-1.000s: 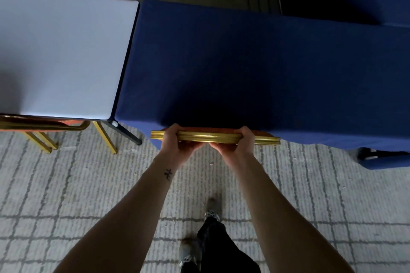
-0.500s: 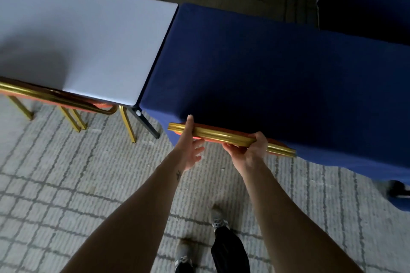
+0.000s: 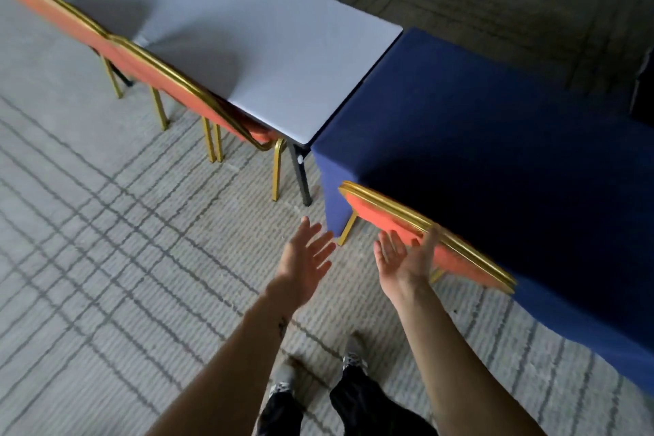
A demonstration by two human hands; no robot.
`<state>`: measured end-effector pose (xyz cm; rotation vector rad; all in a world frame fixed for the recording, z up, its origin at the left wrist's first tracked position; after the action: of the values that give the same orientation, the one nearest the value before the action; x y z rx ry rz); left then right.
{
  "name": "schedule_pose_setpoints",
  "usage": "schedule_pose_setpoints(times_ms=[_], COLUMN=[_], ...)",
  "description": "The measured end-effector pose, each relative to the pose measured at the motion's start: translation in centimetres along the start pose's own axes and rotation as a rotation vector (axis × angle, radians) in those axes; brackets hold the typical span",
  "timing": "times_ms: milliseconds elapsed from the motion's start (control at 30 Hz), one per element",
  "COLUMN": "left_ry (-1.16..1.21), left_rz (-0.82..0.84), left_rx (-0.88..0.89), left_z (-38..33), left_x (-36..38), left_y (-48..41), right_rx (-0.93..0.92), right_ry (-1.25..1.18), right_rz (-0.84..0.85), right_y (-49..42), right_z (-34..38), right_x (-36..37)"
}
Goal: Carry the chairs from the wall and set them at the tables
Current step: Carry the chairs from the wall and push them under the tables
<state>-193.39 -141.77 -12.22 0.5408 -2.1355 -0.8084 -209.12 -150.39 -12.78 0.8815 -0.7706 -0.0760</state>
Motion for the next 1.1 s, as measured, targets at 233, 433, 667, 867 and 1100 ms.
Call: schedule_pose_setpoints(times_ms=[233, 433, 667, 867, 1100], left_ry=[0.274, 0.534, 0.733, 0.9, 1.054], left_rz=[-0.134, -0.248, -0.31, -0.347, -0.391], left_rx=[0.273, 0.521, 0.835, 1.019, 1.217], left_z=[-2.7, -2.8, -1.6, 0.9, 4.5], left_x=[-10.0, -20.6, -33.4, -42.7, -51.2], left_y=[10.6, 22.8, 39.6, 51.5, 61.7], right_rx=[0.275, 0.467, 0.677, 0.831, 0.957], right_ry=[0.37, 0.55, 0.747, 0.853, 1.01], right_rz=[0.387, 0.609, 0.873, 1.017, 1.096], right_y=[7.0, 15.3, 28.6, 39.5, 48.9], right_z=[-14.6, -26.8, -42.8, -55.4, -66.1], right_x=[8.9, 13.2, 15.5, 15.0, 13.5])
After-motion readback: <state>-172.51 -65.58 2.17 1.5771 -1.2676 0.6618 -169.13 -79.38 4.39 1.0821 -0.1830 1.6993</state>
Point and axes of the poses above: each hand's wrist, its own y-axis away from the middle knuckle, its own x-axis out of the palm, z = x × y, the point moved 8 cm from there along -y, towards the middle knuckle, and after that the axes turned 11 degrees about z, right-handed, at the moved point
